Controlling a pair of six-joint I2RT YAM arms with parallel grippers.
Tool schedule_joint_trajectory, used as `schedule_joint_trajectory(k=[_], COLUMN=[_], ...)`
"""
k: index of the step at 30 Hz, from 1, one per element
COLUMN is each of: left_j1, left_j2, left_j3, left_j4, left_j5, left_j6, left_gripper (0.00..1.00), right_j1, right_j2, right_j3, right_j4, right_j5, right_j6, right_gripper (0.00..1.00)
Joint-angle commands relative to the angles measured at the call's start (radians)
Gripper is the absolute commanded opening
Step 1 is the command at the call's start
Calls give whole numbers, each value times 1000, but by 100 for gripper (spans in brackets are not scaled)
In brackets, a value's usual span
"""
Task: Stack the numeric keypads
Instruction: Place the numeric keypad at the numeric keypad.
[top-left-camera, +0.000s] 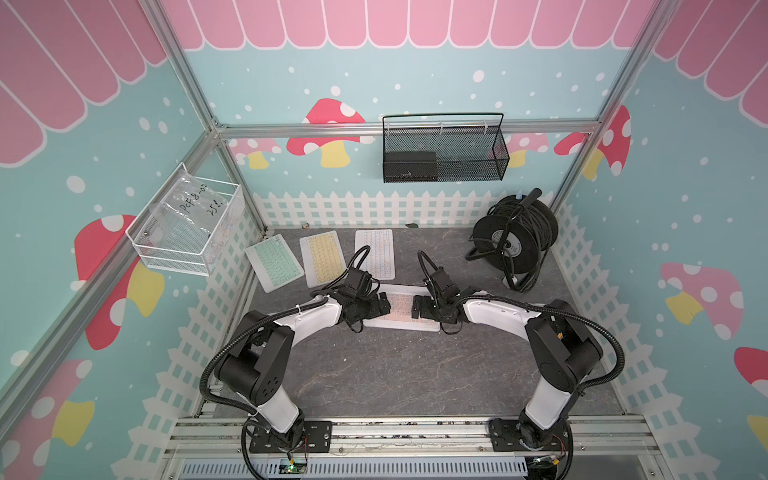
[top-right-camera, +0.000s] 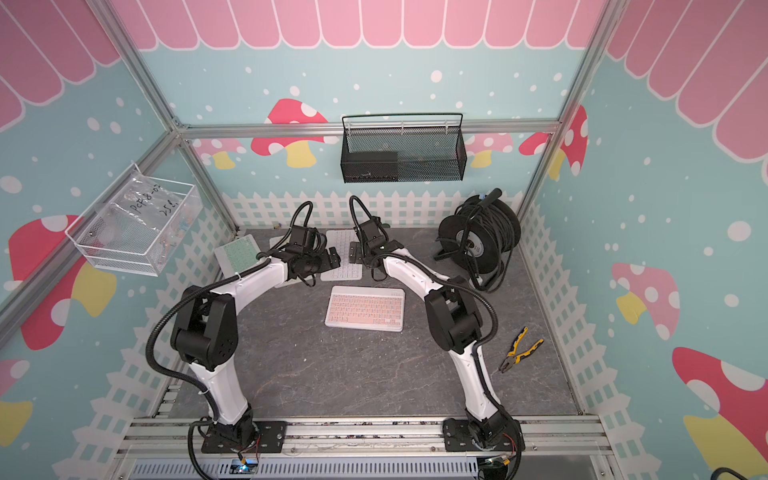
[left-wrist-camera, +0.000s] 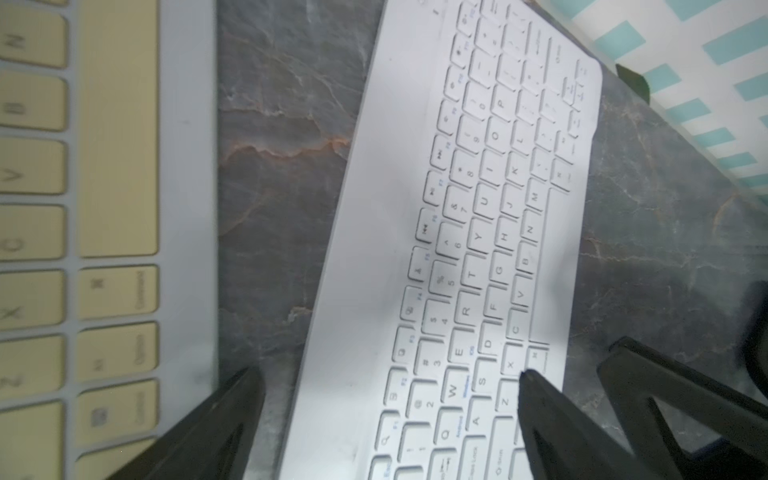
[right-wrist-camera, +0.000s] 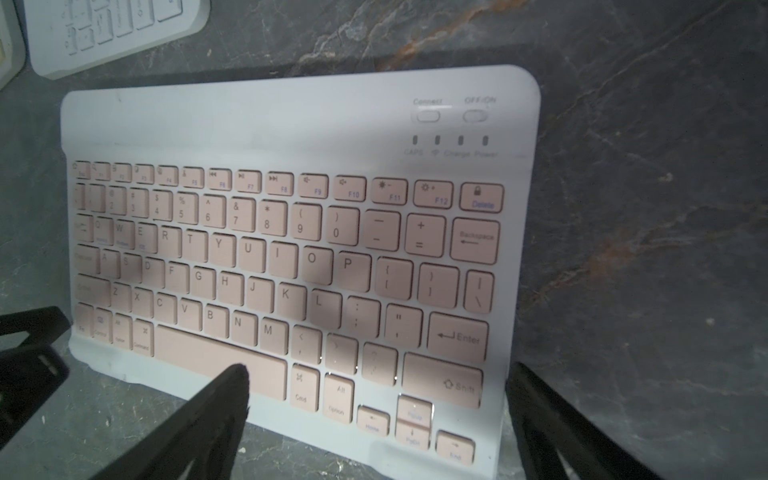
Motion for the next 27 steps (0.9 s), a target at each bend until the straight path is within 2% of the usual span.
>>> schedule_joint_trajectory(k=[1, 6, 27], left_j1=[-3, -5, -11], left_j2=[-26, 28, 57], left_j3=[25, 40, 37], left_j4=[-36, -32, -7], left_j5=[-57, -25, 6], left_j6=[36, 17, 7], left_gripper=[100, 100, 100], right_j1=[6, 7, 18], right_j2=[17, 21, 31], right_j3=[19, 24, 45], right_j4=[-23, -25, -44], right_j5=[20, 15, 30], right_j6=[8, 9, 8], right_gripper=[98, 98, 99])
